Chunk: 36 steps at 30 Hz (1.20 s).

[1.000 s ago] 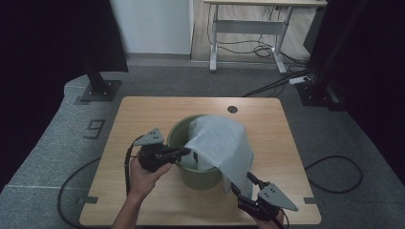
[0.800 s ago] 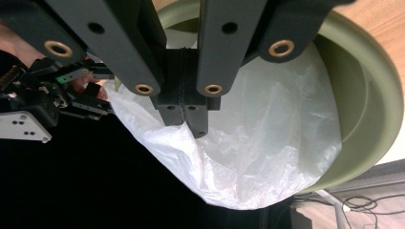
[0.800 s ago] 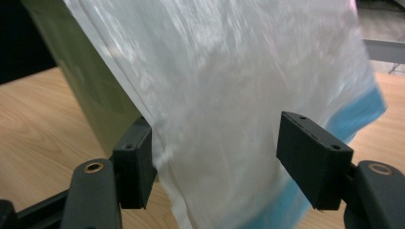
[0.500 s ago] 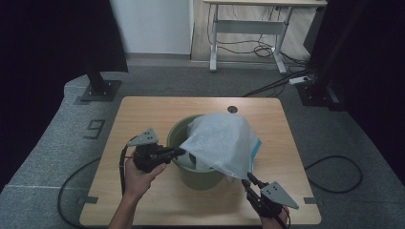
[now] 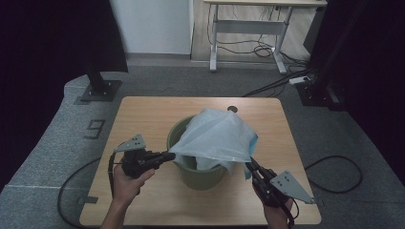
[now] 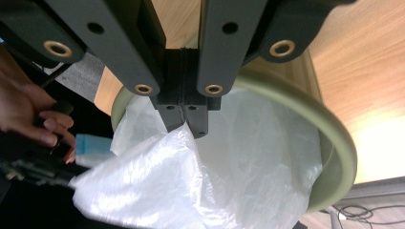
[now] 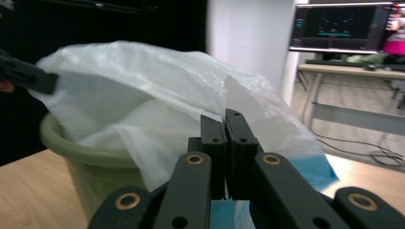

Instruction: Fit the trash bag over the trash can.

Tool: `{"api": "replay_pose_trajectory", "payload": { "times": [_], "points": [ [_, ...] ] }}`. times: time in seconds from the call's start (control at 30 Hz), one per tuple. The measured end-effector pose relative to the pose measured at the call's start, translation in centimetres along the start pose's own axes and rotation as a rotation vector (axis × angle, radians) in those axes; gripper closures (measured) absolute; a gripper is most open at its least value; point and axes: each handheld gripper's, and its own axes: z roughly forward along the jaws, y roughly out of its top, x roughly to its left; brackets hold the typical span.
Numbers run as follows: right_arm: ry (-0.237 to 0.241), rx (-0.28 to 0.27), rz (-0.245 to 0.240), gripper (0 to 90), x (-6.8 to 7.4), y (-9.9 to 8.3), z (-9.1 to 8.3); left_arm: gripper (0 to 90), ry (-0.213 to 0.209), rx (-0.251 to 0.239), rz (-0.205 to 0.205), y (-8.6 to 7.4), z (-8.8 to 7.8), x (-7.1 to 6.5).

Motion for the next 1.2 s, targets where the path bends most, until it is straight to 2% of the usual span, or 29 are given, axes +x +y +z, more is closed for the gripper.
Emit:
{"api": "replay_pose_trajectory", "payload": {
  "times": [0.1,0.2,0.33,0.43,0.53,0.77,1.0,1.2],
  "points": [
    [0.031,0.0,-0.016,87.1,0.6,0.2,0.5,83.4,-0.002,0.003,0.009,-0.2,-0.1,0.1],
    [0.058,0.015,-0.042,87.9,1.2,-0.1,1.0,62.0,0.026,-0.004,0.015,0.0,-0.5,-0.1],
    [0.053,0.038,-0.074,88.0,1.4,-0.7,1.1,48.6,0.067,-0.002,0.051,0.8,-1.6,-0.8],
    [0.044,0.054,-0.084,88.0,1.3,-1.0,1.0,46.0,0.07,-0.005,0.06,1.7,-2.3,-1.1],
    [0.034,0.065,-0.1,88.1,1.1,-1.3,0.7,45.1,0.078,0.003,0.076,2.4,-2.2,-1.4],
    [0.024,0.094,-0.127,88.2,0.8,-2.1,-0.2,44.5,0.08,0.026,0.084,4.1,-0.2,-1.6],
    [0.02,0.122,-0.187,88.2,0.9,-3.3,-0.6,44.8,0.07,0.044,0.074,5.0,1.8,-1.6],
    [0.014,0.136,-0.21,88.2,1.0,-3.8,-0.7,44.7,0.058,0.077,0.086,5.6,3.5,-1.9]
  ]
}}
